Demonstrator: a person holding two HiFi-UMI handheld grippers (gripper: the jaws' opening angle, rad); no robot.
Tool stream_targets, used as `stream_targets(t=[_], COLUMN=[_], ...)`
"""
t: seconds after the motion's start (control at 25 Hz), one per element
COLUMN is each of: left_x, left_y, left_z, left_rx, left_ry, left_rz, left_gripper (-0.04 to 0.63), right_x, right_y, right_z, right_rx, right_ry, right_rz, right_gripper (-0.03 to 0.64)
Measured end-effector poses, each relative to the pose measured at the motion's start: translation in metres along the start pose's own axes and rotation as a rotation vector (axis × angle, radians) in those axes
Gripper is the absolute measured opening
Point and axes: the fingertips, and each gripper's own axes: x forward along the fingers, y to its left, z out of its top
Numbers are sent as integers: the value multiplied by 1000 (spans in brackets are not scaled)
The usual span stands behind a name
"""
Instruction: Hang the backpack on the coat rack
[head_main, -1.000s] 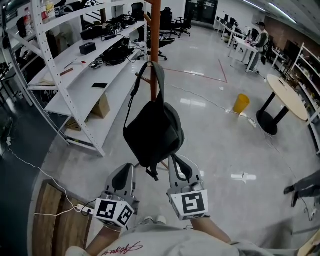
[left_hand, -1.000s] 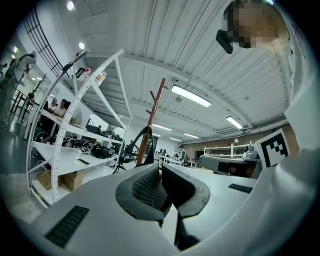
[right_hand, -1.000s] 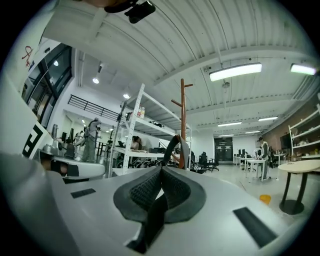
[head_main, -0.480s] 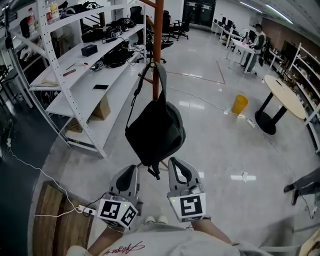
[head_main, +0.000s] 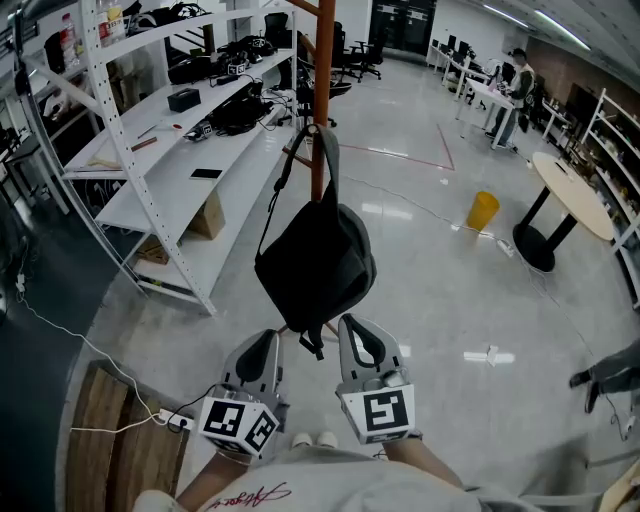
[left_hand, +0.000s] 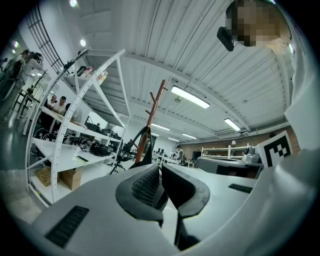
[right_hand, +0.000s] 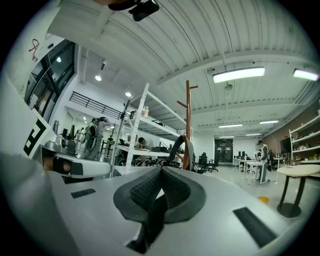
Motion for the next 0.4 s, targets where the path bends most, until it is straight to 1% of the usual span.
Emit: stream_targets(t=[0.4], left_x=[5], left_y=[6], left_z=[-2], left_rx=[2], left_ry=[-1], left_rz=[-2], left_gripper=[25], right_x=[8], right_y=[2], right_z=[-5], right_rx=[-3], right_ry=[9], right_rz=[14], right_gripper=[18])
